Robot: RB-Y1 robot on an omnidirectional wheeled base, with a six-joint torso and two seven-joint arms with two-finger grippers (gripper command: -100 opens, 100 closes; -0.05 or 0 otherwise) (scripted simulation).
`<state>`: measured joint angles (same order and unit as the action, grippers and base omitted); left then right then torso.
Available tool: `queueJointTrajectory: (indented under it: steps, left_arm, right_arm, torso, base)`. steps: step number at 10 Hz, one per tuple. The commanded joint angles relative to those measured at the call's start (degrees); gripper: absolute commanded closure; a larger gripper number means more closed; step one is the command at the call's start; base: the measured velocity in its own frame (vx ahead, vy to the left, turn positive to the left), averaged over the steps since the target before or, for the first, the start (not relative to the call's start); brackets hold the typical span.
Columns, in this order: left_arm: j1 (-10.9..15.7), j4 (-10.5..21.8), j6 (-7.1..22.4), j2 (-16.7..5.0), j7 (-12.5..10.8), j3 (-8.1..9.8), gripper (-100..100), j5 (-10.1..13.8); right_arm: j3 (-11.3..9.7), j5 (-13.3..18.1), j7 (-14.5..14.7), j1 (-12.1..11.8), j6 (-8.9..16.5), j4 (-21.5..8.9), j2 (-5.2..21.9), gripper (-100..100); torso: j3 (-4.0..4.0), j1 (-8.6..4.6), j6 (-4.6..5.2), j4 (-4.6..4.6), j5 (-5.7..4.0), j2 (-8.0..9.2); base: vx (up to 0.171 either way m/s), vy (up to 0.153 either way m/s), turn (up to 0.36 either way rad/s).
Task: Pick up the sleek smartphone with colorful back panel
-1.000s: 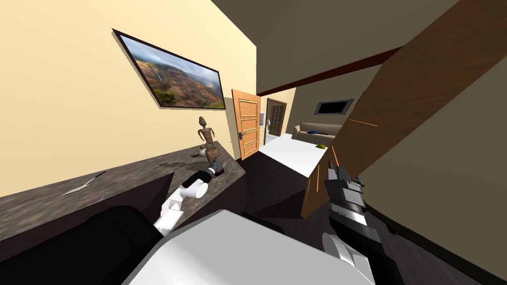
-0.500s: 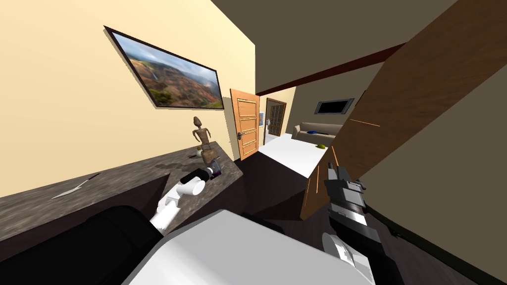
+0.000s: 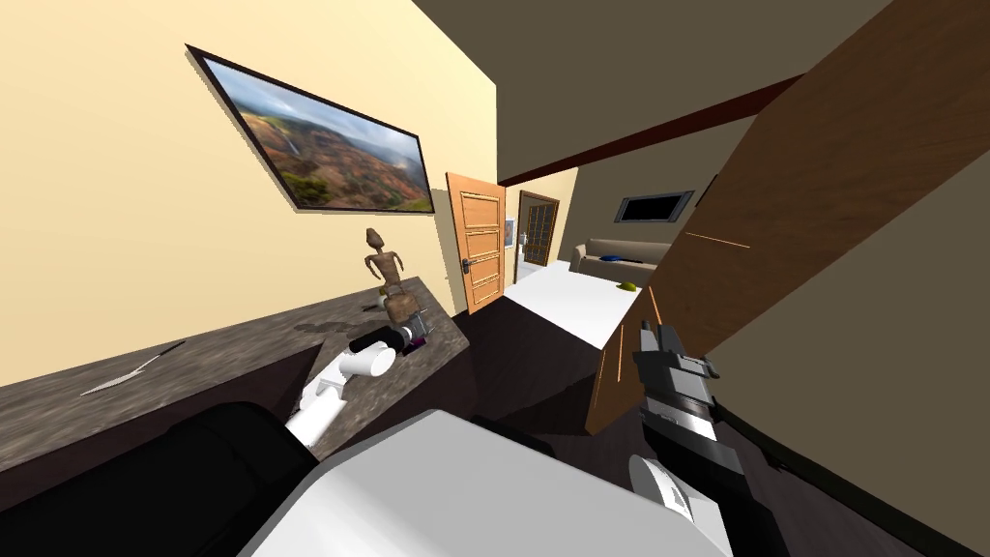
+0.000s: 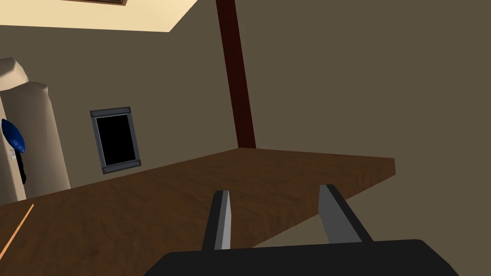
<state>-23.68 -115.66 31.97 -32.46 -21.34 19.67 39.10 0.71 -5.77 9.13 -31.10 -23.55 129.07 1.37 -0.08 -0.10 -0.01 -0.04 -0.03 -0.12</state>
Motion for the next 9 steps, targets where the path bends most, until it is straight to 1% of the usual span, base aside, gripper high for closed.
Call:
queueJointTrajectory:
  steps: [1,2,3,4,5,6,7,8,9]
  left_arm:
    - [-0.1,0.9,2.9,-2.4,-1.1,1.38,-100,2.8]
    - [-0.1,0.9,4.2,-2.4,-1.1,1.38,-100,2.8]
    - [0.0,1.9,6.0,-4.7,-2.2,2.57,-100,5.3]
    - [0.0,1.9,7.8,-4.7,-2.2,2.57,-100,5.5]
    - [0.0,1.9,8.2,-4.7,-2.2,2.57,-100,5.5]
    - [0.0,3.0,10.6,-7.2,-3.3,3.67,-100,8.0]
    - [0.0,3.0,12.0,-7.2,-3.3,3.67,-100,8.2]
    - [-0.1,4.1,13.8,-9.7,-4.4,4.66,-100,10.6]
    - [-0.1,4.1,15.1,-9.7,-4.4,4.66,-100,10.8]
  right_arm:
    - [0.0,0.0,0.0,0.0,0.0,0.0,0.0,0]
    - [0.0,0.0,0.0,0.0,0.0,0.0,0.0,0]
    - [0.0,0.0,0.0,0.0,0.0,0.0,0.0,0]
    - [0.0,0.0,0.0,0.0,0.0,0.0,0.0,0]
    - [0.0,0.0,0.0,0.0,0.0,0.0,0.0,0]
    - [0.0,0.0,0.0,0.0,0.0,0.0,0.0,0]
    - [0.0,0.0,0.0,0.0,0.0,0.0,0.0,0]
    - [0.0,0.0,0.0,0.0,0.0,0.0,0.0,0]
    - [0.0,0.0,0.0,0.0,0.0,0.0,0.0,0]
  torso:
    - [0.0,0.0,0.0,0.0,0.0,0.0]
    - [-0.01,-0.02,-0.01,0.0,0.0,-0.02]
    - [-0.02,-0.02,0.0,-0.01,0.0,-0.05]
    - [-0.08,-0.05,0.0,-0.02,-0.01,-0.16]
    - [-0.09,-0.07,0.0,-0.04,-0.01,-0.16]
    - [-0.02,0.0,0.0,-0.01,0.0,-0.04]
    - [-0.02,0.01,0.0,0.0,0.0,-0.04]
    - [-0.01,-0.01,0.0,0.0,0.0,-0.02]
    - [-0.04,-0.09,0.0,-0.01,-0.01,-0.07]
  base:
    - [0.045,-0.038,0.007]
    - [0.053,-0.04,0.01]
    - [0.088,-0.049,0.016]
    - [0.083,-0.053,0.012]
    - [0.034,-0.026,0.0]
    - [0.044,-0.031,0.019]
    - [0.044,-0.038,0.013]
    - [0.062,-0.063,0.022]
    - [0.068,-0.039,0.02]
